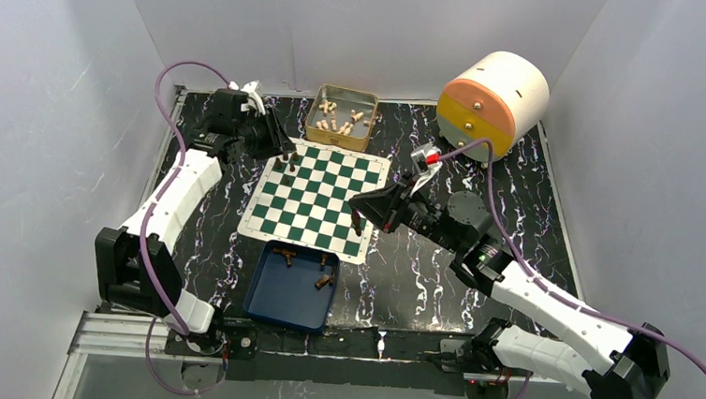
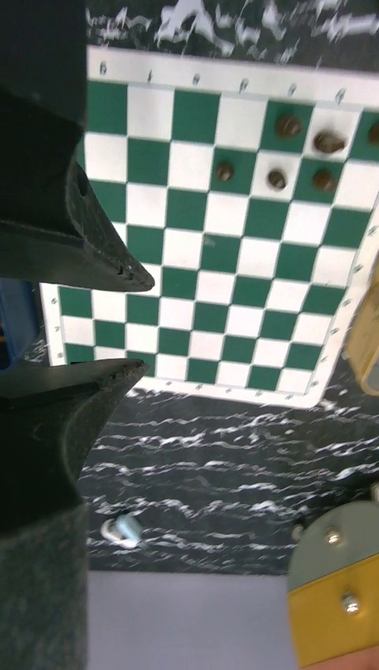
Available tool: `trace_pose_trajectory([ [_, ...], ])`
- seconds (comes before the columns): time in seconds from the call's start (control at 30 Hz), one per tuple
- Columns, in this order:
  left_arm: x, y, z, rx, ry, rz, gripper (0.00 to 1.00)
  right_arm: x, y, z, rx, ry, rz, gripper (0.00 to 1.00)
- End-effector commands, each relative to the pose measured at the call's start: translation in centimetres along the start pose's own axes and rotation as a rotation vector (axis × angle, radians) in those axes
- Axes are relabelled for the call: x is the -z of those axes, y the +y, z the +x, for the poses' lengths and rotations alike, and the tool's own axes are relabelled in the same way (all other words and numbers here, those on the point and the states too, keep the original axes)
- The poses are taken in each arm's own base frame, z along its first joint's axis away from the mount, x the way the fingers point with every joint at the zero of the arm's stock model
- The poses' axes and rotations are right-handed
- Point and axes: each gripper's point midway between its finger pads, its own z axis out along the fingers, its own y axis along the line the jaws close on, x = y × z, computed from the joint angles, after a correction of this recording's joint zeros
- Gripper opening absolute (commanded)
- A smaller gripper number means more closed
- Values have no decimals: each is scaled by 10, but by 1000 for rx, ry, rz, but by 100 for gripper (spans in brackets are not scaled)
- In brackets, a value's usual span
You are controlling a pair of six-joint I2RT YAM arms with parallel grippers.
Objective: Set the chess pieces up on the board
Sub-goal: Place the chess piece on the chessboard.
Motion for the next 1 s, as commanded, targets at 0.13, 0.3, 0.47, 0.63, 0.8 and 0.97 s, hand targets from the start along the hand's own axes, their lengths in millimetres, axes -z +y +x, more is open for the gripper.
trace_pose_trajectory([
  [0.13,51,-74,43,-5,100,480,40,-14,-21,-36,-198,-175,146,6],
  [0.3,89,-116,46,150,49,805,46,-16,-30,-65,-374,-353,175,5],
  [0.47,119,-135,41,334,-4,964,61,-15,-32,-93,-535,-516,145,4],
  [0.63,132,-157,45,379,1,1025,68,-26,-31,-112,-605,-583,113,4],
  [0.8,133,-181,58,390,55,1071,70,-40,-28,-124,-657,-621,66,3],
  [0.97,134,-179,59,421,44,1074,70,-46,-29,-128,-676,-634,54,3],
])
